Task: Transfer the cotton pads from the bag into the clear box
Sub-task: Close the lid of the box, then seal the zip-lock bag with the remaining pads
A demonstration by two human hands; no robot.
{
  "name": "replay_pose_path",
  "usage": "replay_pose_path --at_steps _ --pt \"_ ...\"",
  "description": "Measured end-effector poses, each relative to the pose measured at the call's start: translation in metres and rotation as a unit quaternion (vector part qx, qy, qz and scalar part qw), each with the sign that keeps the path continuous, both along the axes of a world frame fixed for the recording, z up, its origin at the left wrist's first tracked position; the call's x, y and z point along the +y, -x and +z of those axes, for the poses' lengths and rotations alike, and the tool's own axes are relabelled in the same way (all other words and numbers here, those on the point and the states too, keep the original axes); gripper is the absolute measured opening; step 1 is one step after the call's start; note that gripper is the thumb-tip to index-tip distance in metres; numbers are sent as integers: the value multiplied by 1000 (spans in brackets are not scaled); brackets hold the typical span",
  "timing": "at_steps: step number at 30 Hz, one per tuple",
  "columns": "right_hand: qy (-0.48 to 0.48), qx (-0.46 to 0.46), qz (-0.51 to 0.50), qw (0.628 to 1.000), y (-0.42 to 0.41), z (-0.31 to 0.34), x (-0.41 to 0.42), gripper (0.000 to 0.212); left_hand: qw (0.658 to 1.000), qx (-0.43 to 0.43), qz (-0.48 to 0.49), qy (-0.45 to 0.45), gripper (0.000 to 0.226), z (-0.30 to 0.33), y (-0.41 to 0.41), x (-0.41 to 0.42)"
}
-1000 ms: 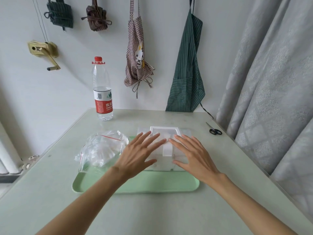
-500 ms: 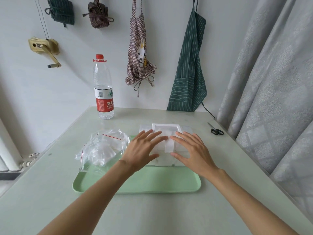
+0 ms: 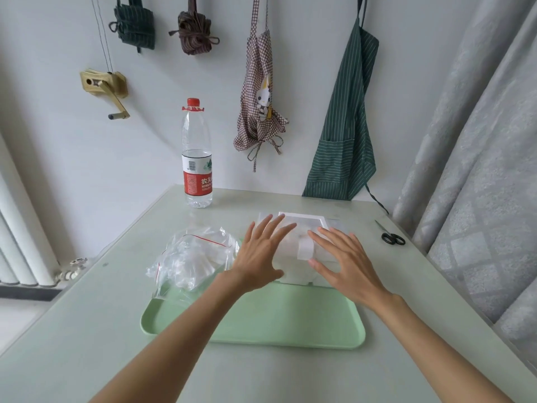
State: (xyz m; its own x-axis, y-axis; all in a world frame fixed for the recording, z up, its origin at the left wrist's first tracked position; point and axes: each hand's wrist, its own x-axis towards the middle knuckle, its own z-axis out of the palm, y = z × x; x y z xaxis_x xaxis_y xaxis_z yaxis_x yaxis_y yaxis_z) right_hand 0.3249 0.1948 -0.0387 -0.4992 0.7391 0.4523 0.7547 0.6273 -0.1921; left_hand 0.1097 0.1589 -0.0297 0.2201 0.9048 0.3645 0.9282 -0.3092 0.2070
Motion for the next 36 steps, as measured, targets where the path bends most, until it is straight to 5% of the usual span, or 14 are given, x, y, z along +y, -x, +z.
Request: replay_pose_path --at_steps 4,7,13,18,26,30,33,36 --pt "-25 54 7 998 4 7 -4 63 989 -118 69 -54 68 15 48 -41" --pt "-94 118 -2 989 27 18 -7 53 949 -226 203 -82 43 22 101 -75" --pt "-132 108 -43 984 87 18 -6 39 902 -225 359 77 40 -4 156 -99" --pt "-149 58 15 987 152 26 -27 36 905 -167 348 178 44 -14 148 -102" --pt "-20 10 -239 971 141 17 -27 71 909 -171 361 117 22 -16 141 -112" --pt "74 -9 -210 975 114 3 -31 70 905 -186 371 89 19 -12 145 -113" --pt "136 92 -151 975 109 11 -29 66 896 -239 364 85 16 -10 149 -113" --pt "127 221 -132 958 110 23 -34 62 869 -389 288 102 21 -5 147 -116"
